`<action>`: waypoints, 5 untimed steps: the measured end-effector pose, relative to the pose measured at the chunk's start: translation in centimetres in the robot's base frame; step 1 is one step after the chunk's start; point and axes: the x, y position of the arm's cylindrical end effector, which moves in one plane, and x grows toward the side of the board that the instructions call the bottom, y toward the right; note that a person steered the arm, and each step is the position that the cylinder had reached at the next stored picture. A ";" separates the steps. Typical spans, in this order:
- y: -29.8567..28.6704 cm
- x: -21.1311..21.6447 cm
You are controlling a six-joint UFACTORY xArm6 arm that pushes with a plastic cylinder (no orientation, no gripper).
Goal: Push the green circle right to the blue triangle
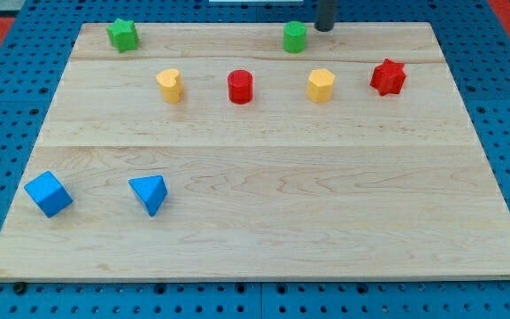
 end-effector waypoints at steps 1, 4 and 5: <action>-7.0 3.2; -7.8 11.7; -7.8 13.5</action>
